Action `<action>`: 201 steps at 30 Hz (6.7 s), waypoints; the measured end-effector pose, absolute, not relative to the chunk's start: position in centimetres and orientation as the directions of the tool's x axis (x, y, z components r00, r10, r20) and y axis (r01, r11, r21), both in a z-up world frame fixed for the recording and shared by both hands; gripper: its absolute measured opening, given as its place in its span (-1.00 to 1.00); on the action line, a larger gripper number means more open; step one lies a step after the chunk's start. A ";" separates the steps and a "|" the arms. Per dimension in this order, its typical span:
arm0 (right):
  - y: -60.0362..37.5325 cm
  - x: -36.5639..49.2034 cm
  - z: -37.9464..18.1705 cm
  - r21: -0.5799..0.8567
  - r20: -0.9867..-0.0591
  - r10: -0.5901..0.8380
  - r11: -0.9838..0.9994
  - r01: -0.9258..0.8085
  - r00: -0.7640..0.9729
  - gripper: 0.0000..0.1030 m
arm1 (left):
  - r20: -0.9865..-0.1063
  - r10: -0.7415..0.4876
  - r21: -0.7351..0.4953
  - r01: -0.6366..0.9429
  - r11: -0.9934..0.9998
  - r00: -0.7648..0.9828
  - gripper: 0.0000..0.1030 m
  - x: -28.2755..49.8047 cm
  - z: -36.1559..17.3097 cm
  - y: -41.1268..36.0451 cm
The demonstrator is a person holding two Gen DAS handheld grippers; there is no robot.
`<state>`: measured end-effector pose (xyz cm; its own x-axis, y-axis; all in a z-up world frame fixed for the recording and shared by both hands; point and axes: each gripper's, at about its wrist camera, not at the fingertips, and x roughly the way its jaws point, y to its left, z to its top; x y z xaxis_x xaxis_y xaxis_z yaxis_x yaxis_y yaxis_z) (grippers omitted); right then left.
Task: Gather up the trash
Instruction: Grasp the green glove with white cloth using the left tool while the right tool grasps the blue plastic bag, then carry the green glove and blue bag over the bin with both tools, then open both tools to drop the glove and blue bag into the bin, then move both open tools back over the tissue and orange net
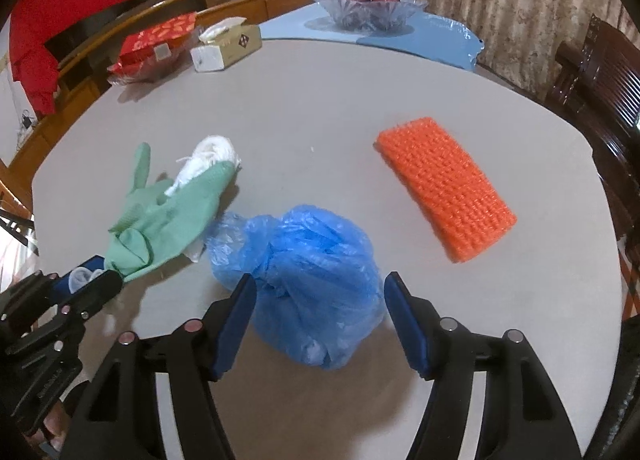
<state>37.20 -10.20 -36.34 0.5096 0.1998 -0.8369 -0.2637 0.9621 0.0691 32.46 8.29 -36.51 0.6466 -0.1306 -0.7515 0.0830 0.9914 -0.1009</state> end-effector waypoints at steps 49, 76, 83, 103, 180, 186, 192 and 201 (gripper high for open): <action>-16.4 30.7 -27.7 0.141 -0.745 0.244 0.967 -0.211 0.621 -0.95 | -0.694 -0.114 -0.046 0.114 0.992 0.711 -0.57 29.8 -30.5 5.3; -26.8 22.5 -20.3 0.117 -0.654 0.125 0.991 -0.063 0.746 -0.95 | -0.629 -0.197 -0.019 0.238 0.971 0.752 -0.57 24.8 -24.4 -3.2; -30.9 20.5 -20.2 0.101 -0.658 0.067 0.995 0.000 0.750 -0.95 | -0.630 -0.233 -0.022 0.283 0.959 0.740 -0.57 24.1 -23.9 -7.1; -39.8 16.3 -20.0 0.082 -0.661 -0.047 0.987 0.135 0.749 -0.95 | -0.658 -0.284 -0.038 0.346 0.937 0.697 -0.57 22.1 -23.6 -18.8; -37.7 18.7 -23.2 0.094 -0.694 0.016 0.993 0.069 0.720 0.41 | -0.672 -0.094 0.067 0.187 0.980 0.735 0.63 23.2 -25.2 -14.0; -33.0 21.2 -23.0 0.103 -0.686 0.066 0.995 0.008 0.724 0.41 | -0.667 -0.027 0.069 0.098 0.993 0.745 0.63 25.6 -25.3 -7.2; -28.7 23.7 -23.9 0.097 -0.698 0.096 0.995 -0.038 0.710 0.41 | -0.665 0.001 0.067 0.058 0.996 0.747 0.63 27.0 -25.7 -3.4; -24.0 28.2 -25.8 0.076 -0.707 0.122 0.992 -0.096 0.697 0.41 | -0.684 0.005 0.044 0.035 0.998 0.730 0.63 29.9 -27.8 0.6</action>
<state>28.16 -24.02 -25.80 0.6971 0.1218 -0.7066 -0.0964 0.9924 0.0760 29.91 0.57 -27.80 0.7296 0.0048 -0.6838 0.0347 0.9984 0.0441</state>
